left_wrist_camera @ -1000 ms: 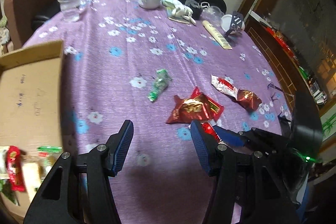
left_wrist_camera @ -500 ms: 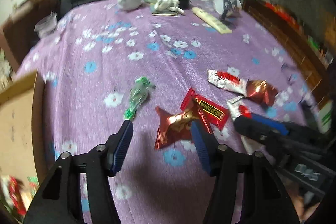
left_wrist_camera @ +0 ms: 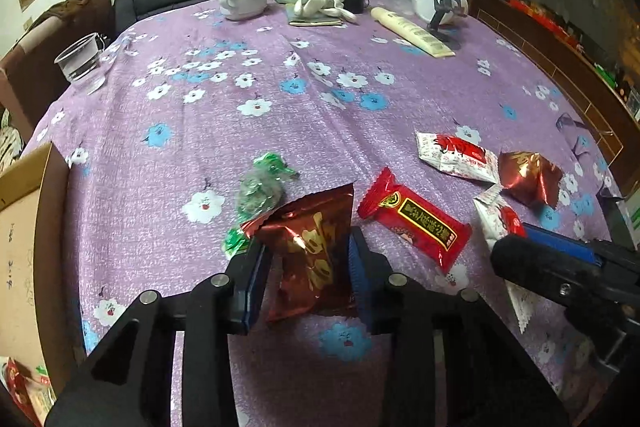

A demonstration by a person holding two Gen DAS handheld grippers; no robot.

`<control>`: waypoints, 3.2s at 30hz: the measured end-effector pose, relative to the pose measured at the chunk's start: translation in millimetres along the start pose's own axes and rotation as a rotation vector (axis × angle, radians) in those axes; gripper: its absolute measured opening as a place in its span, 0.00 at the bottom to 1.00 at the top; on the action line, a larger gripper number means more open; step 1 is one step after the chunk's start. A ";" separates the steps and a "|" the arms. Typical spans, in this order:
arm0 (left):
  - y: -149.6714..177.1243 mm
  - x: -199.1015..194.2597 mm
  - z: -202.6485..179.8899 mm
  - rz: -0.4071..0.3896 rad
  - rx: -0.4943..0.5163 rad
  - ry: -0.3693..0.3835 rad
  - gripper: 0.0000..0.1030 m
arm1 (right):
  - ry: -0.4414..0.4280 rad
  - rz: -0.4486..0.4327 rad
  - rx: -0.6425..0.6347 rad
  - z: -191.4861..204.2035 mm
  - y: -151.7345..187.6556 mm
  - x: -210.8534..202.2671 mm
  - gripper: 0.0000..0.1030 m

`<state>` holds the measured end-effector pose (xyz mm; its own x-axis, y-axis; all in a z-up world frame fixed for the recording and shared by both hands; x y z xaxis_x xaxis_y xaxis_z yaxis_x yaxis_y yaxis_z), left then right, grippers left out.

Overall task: Organize snacks
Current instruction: 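Grasp the red-brown wrapped candy packet with the left gripper, then lift both held packets off the table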

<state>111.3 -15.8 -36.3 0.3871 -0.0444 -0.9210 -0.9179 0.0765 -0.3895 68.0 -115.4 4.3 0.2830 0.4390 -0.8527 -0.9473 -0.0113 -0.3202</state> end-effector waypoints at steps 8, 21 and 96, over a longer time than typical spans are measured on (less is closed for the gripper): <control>25.3 -27.7 18.5 -0.045 -0.066 -0.018 0.34 | 0.016 -0.006 -0.083 19.0 5.7 4.8 0.26; 34.8 -49.9 30.3 -0.135 -0.082 -0.081 0.34 | 0.032 -0.084 -0.258 61.4 18.3 -1.0 0.26; 67.0 -83.0 82.4 -0.192 -0.217 -0.138 0.29 | 0.051 -0.124 -0.343 81.8 31.0 -4.2 0.26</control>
<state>25.0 75.1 13.1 0.5497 0.0993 -0.8294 -0.8183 -0.1355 -0.5586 25.2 -44.2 31.8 0.4082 0.4104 -0.8154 -0.8021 -0.2652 -0.5350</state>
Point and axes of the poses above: each gripper's, at about its wrist camera, not at the fingertips, and x roughly the way its jaws point, z to its left, y to its underside, the point moved 6 cm from there along x, roughly the way its jaws point, and after that the axes turned 15 degrees about z, right-handed, at the moved point
